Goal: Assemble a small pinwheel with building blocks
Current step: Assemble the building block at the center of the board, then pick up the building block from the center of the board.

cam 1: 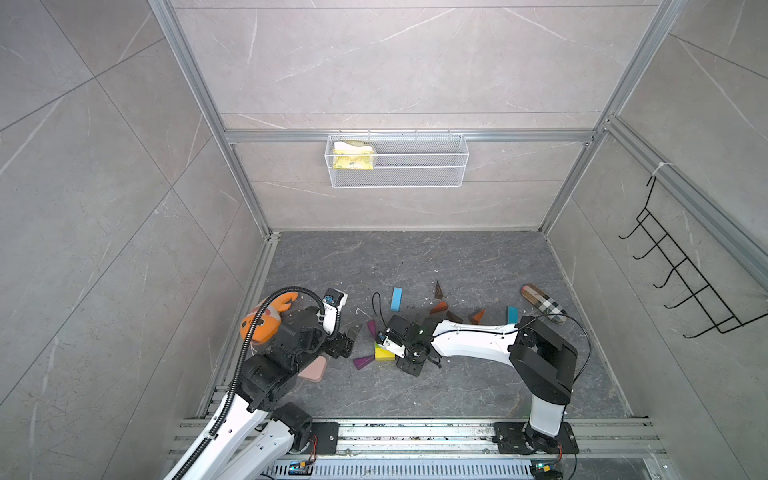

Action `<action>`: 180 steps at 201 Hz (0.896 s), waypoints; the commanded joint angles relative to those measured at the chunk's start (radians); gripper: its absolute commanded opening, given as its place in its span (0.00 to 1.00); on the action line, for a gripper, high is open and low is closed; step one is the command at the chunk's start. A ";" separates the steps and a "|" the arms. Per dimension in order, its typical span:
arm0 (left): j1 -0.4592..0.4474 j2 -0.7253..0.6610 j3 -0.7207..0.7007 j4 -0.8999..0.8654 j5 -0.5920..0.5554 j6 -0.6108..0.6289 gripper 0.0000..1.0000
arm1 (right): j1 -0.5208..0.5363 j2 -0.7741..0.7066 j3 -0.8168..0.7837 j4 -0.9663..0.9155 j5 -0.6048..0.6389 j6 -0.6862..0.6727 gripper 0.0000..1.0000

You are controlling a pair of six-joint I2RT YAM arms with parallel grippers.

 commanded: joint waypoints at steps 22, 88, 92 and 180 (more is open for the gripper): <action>0.004 0.008 -0.014 0.074 0.039 0.030 1.00 | 0.007 -0.114 -0.031 0.000 0.030 0.007 1.00; -0.002 0.559 0.243 0.090 -0.081 -0.083 0.78 | -0.106 -0.455 -0.176 -0.017 0.312 0.185 1.00; -0.007 0.604 0.264 0.092 -0.076 -0.095 0.77 | -0.132 -0.468 -0.184 -0.010 0.265 0.192 1.00; -0.110 1.321 0.766 -0.041 -0.153 -0.328 0.78 | -0.278 -0.754 -0.415 0.079 0.014 0.296 1.00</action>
